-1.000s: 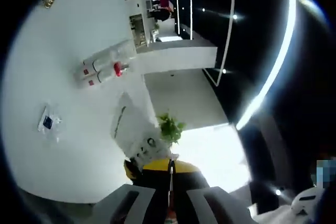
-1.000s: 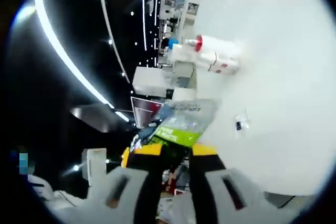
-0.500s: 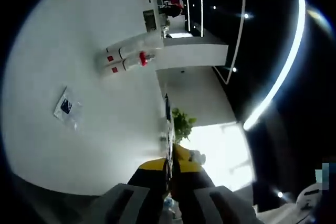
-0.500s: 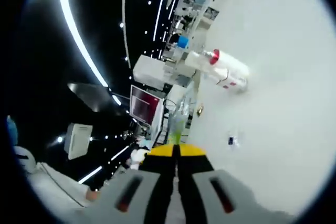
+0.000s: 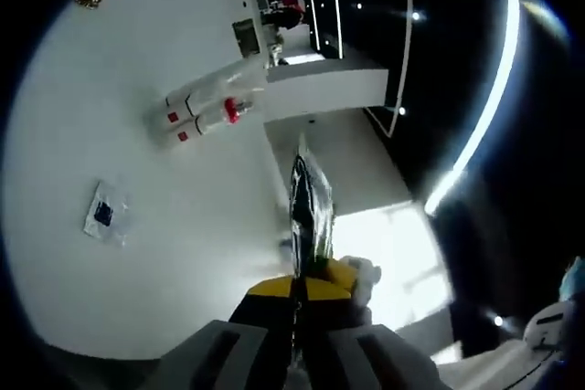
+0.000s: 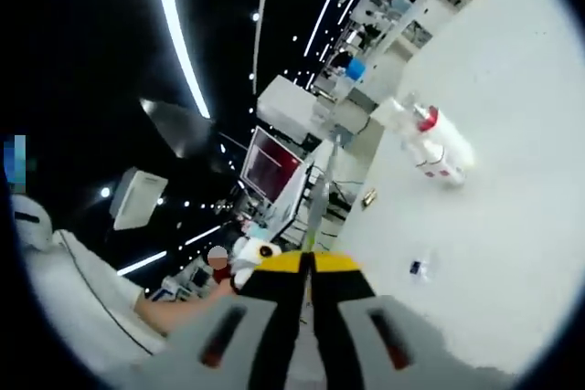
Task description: Arrange the skincare products in the storage area until every visible bottle or jar stands upright without overlapping.
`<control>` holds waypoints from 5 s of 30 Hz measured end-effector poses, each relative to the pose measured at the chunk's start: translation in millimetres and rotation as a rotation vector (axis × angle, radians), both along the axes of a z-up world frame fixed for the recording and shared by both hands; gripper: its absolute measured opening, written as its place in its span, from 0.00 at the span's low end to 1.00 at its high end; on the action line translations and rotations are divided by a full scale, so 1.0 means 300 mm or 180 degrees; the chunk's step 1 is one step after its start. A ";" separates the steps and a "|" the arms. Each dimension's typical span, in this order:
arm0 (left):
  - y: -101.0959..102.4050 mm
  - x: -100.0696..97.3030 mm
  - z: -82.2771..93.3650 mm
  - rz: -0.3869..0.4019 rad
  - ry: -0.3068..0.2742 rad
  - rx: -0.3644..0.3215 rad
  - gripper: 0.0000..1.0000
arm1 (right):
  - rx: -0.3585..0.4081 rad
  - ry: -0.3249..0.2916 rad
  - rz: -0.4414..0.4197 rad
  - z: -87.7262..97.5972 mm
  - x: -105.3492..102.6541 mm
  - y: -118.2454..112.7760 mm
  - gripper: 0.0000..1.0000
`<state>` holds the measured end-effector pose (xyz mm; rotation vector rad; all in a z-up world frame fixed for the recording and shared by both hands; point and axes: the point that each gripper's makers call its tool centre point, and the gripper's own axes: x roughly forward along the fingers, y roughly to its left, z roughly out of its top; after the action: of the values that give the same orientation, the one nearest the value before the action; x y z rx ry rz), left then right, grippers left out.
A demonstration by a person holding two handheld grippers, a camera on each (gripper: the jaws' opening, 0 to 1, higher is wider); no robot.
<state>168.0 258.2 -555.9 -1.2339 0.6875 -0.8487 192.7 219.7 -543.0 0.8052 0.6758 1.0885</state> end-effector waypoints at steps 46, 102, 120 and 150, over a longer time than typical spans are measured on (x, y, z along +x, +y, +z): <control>-0.168 -0.118 0.008 -0.0612 -0.0191 0.0155 0.01 | 0.0699 -0.0094 -0.0575 0.126 0.028 -0.047 0.02; 0.115 0.115 0.192 0.0264 -0.0952 0.0281 0.00 | -0.0085 -0.0413 -0.0875 0.012 0.004 -0.179 0.48; 0.296 0.247 0.200 0.0584 -0.0907 0.0316 0.00 | -0.0356 -0.0276 -0.1278 -0.095 -0.071 -0.313 0.52; 0.508 0.475 0.099 0.0774 -0.0682 0.0387 0.00 | -0.0807 -0.0302 -0.1517 -0.158 -0.151 -0.363 0.52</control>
<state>310.3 410.5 -526.3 -1.0735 0.4008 -0.7132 147.4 111.0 -590.4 0.6461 0.4943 0.5907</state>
